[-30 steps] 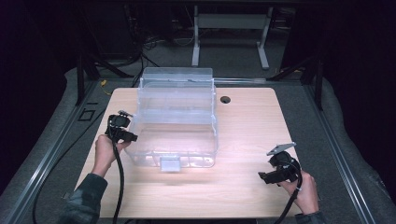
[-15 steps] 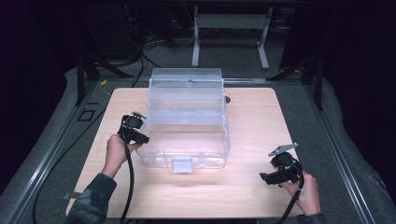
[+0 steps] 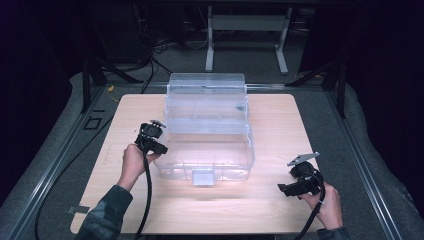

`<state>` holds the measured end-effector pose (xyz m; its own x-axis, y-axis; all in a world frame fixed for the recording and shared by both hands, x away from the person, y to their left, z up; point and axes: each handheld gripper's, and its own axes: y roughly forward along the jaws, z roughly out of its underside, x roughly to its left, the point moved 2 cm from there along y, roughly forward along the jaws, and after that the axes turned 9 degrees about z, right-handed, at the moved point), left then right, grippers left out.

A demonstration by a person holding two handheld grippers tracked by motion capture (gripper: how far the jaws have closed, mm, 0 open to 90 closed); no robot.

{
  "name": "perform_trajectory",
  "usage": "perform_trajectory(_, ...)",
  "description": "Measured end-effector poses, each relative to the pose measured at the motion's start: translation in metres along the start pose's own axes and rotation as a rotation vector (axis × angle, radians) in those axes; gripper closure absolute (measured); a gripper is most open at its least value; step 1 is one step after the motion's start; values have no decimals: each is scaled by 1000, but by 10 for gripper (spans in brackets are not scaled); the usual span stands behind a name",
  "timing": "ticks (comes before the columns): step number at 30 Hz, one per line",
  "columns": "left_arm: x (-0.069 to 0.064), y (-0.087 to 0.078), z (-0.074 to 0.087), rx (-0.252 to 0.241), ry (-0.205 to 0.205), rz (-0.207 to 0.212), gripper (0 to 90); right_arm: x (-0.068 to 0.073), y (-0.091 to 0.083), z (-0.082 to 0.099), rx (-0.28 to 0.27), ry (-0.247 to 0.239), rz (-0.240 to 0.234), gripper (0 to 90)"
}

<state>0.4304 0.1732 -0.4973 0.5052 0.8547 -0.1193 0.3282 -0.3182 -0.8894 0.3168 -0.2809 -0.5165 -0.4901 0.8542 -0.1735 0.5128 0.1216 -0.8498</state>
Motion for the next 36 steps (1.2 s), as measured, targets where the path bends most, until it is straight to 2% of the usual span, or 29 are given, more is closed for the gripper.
perform_trajectory(10,-15,5,-6,11,13,3,613,-6,-1,2,-11,33,10,223)
perform_trajectory(14,-16,5,-6,10,27,10,593,-10,-1,4,-3,37,27,213)
perform_trajectory(16,-14,5,-6,5,37,28,569,-13,-1,3,2,41,35,208)
perform_trajectory(18,-11,1,-6,-7,34,68,550,-16,-1,2,-1,52,33,197)
perform_trajectory(19,-9,-1,-6,-18,30,92,519,-18,-2,2,0,57,39,193)
perform_trajectory(22,-8,-13,-4,-44,49,114,374,-22,-4,1,-1,74,30,169)
perform_trajectory(25,-7,-30,-3,-69,71,128,322,-26,-7,0,10,88,46,155)
perform_trajectory(26,-6,-35,-2,-80,78,136,299,-28,-7,-1,10,90,37,150)
perform_trajectory(27,-5,-40,0,-87,83,134,274,-29,-8,-2,12,93,58,144)
perform_trajectory(29,-3,-49,3,-94,94,137,243,-33,-7,-4,14,94,52,142)
perform_trajectory(33,3,-63,12,-106,94,137,165,-41,-5,-7,27,102,69,134)
perform_trajectory(35,7,-70,17,-116,92,139,145,-45,-4,-9,31,108,56,125)
perform_trajectory(36,9,-73,20,-123,89,142,131,-47,-4,-10,43,109,81,119)
